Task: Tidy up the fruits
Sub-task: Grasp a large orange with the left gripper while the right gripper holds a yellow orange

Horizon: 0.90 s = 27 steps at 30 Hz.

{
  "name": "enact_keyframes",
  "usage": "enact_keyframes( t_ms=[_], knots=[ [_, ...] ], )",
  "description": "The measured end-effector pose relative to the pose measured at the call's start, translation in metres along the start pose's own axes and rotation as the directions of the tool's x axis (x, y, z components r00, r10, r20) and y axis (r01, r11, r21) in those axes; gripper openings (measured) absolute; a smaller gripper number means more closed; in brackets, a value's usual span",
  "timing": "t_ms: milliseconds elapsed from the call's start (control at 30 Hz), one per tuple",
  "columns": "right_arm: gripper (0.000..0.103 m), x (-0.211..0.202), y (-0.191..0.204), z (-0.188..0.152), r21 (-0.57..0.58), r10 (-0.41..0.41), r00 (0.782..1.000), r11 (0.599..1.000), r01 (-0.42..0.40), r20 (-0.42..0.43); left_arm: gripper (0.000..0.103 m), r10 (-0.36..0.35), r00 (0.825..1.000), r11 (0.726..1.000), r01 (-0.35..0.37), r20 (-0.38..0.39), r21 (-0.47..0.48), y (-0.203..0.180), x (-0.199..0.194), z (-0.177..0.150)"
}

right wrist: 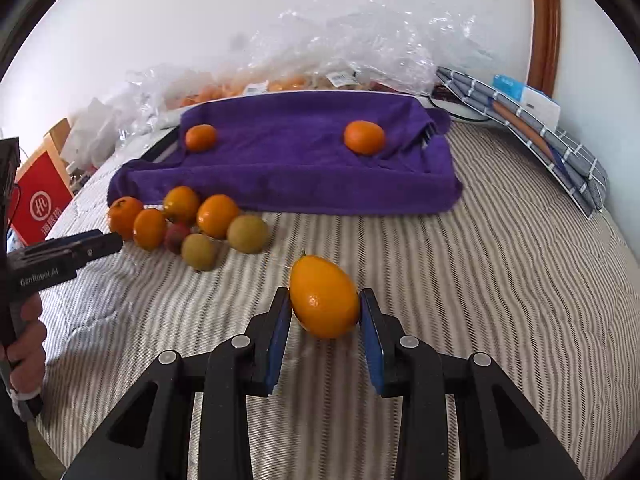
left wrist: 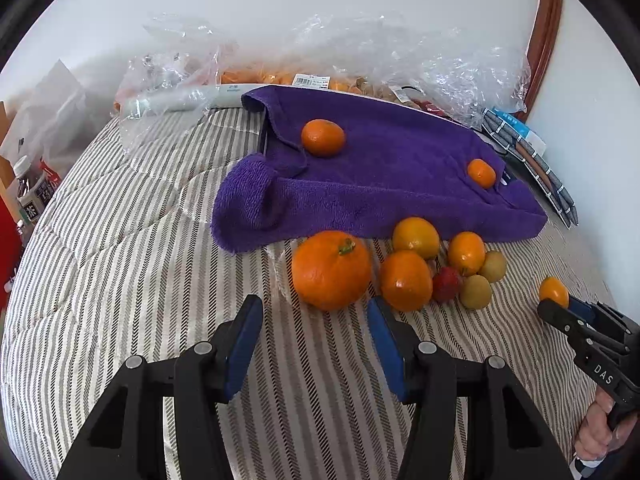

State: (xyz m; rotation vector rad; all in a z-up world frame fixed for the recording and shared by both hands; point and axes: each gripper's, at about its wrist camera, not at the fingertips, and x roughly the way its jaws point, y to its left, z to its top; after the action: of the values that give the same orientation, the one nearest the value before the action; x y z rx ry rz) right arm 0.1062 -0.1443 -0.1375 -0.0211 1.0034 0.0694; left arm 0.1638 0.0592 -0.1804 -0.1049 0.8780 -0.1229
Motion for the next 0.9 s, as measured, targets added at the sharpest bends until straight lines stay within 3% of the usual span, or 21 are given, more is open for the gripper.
enact_keyframes(
  t_ms=[133, 300, 433, 733, 900],
  knots=[
    [0.034, 0.007, -0.01, 0.001, 0.029, 0.01, 1.0, 1.0, -0.009, -0.027, 0.051, 0.006, 1.0, 1.0, -0.006, 0.014, -0.002, -0.003, 0.006, 0.005],
    [0.034, 0.014, -0.009, 0.006, 0.033, 0.013, 0.999, 0.999, -0.012, -0.039, 0.04, 0.029, 1.0, 0.999, -0.029, 0.006, 0.021, -0.013, 0.014, 0.009],
    [0.034, 0.015, -0.01, 0.006, 0.031, 0.02, 0.999, 0.999, -0.019, -0.04, 0.04, 0.02, 1.0, 0.999, -0.02, 0.0, 0.028, -0.014, 0.017, 0.009],
    [0.034, 0.015, -0.007, 0.005, 0.028, -0.001, 0.999, 1.0, 0.002, -0.033, 0.039, -0.059, 0.998, 0.998, 0.059, 0.005, -0.013, -0.006, 0.015, 0.009],
    [0.033, 0.008, -0.001, 0.002, 0.002, -0.033, 0.999, 0.999, 0.033, 0.009, 0.039, -0.113, 0.99, 0.992, 0.117, 0.08, -0.046, 0.0, 0.0, 0.004]
  ],
)
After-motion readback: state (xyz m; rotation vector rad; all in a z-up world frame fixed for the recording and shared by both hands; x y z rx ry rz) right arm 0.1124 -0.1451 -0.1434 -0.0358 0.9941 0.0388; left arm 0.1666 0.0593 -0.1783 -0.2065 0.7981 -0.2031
